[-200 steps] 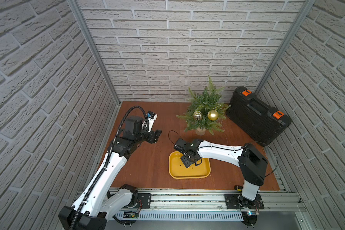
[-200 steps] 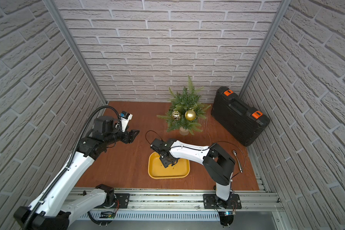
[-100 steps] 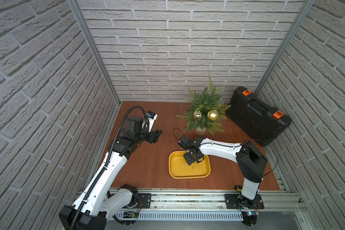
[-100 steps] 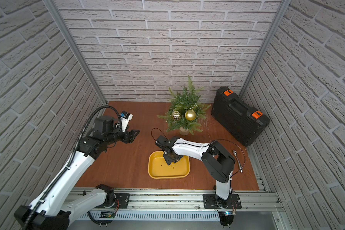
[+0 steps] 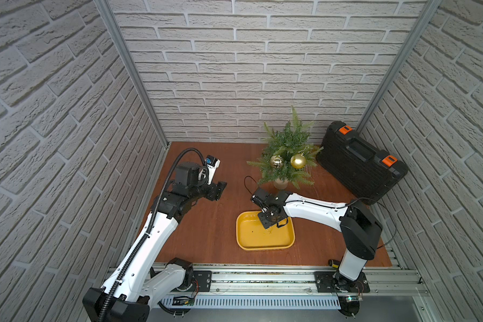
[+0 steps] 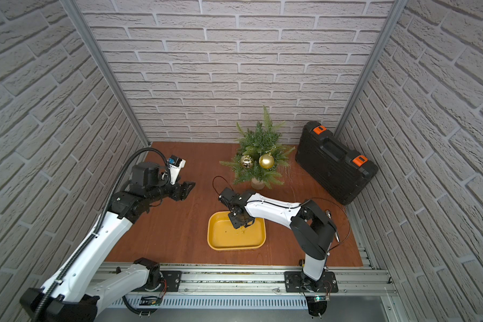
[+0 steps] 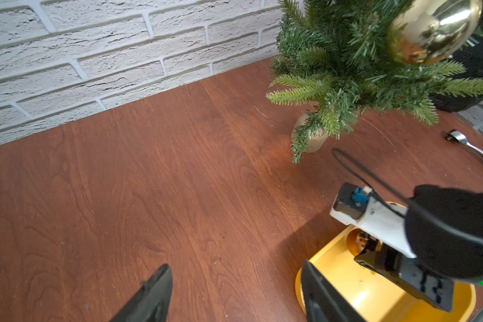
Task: Decorate the small christmas tree with ornaments
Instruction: Pick up an ornament from the container, then hang an ornament on the christmas tree.
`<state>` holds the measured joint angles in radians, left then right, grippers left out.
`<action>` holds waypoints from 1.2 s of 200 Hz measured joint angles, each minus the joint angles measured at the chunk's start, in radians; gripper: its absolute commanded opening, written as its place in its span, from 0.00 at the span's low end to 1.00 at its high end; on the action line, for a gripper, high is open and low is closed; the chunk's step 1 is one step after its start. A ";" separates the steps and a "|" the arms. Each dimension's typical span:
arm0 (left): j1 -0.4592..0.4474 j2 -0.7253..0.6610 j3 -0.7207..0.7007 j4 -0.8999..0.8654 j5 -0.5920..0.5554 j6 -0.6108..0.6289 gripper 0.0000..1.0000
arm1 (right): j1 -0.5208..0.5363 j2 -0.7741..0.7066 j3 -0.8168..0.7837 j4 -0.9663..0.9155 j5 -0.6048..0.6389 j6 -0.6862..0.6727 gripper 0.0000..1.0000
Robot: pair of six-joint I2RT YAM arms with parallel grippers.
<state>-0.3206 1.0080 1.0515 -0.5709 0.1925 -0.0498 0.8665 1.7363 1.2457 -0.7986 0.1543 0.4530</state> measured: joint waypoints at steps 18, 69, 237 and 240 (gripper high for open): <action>0.000 0.000 0.000 0.000 0.000 0.000 0.73 | 0.002 -0.079 0.000 -0.018 0.005 0.006 0.46; 0.000 0.000 0.000 0.000 0.001 0.000 0.73 | 0.002 -0.259 0.024 -0.113 0.029 0.010 0.46; 0.001 -0.001 0.000 0.003 0.012 -0.006 0.73 | -0.371 -0.552 0.387 -0.228 0.085 -0.158 0.47; 0.001 -0.001 0.000 0.003 0.012 -0.007 0.73 | -0.384 -0.551 0.392 -0.227 0.079 -0.161 0.47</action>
<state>-0.3195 1.0073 1.0515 -0.5682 0.2043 -0.0566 0.4828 1.1854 1.6375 -1.0252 0.2337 0.2920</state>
